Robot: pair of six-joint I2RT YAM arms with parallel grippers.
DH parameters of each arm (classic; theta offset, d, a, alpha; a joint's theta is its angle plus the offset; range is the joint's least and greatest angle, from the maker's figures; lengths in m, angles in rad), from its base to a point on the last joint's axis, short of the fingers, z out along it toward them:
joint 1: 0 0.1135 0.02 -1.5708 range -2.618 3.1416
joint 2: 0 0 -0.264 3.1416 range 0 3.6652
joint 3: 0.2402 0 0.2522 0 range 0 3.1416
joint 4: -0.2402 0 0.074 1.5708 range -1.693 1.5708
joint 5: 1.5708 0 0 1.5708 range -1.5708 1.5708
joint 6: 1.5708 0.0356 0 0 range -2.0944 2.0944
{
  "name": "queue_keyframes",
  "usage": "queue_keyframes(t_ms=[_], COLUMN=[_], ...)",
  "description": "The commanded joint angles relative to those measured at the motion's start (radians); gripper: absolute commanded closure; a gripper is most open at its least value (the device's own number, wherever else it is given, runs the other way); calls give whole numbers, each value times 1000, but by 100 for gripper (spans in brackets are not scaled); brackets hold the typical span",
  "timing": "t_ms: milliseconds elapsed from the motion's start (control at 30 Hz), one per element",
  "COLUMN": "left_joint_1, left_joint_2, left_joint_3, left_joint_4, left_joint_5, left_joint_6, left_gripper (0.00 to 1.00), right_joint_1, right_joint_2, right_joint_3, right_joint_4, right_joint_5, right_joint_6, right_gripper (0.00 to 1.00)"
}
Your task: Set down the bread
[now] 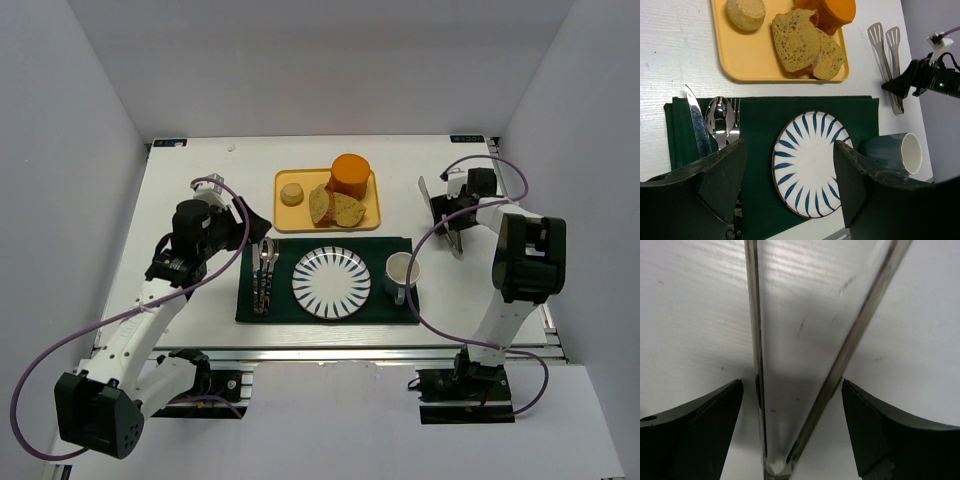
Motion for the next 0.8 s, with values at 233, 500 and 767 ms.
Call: queue_keyframes(t_ms=[233,500,767], left_joint_1=[3,3,3], left_joint_2=[-85,-105,-112], left_joint_3=[-28,-27,-19], left_joint_4=[-19,-21,-21], left_joint_5=[-18,-15,-10], left_joint_6=[-20,-22,-20], left_gripper=[21,21,21], right_joint_1=[40,40,178], right_joint_2=[74,-33,-260], right_joint_3=[57,130,215], right_joint_4=[46,3,-86], right_joint_5=[53,-47,-213], right_joint_6=[37,71,58], right_gripper=[49,86,69])
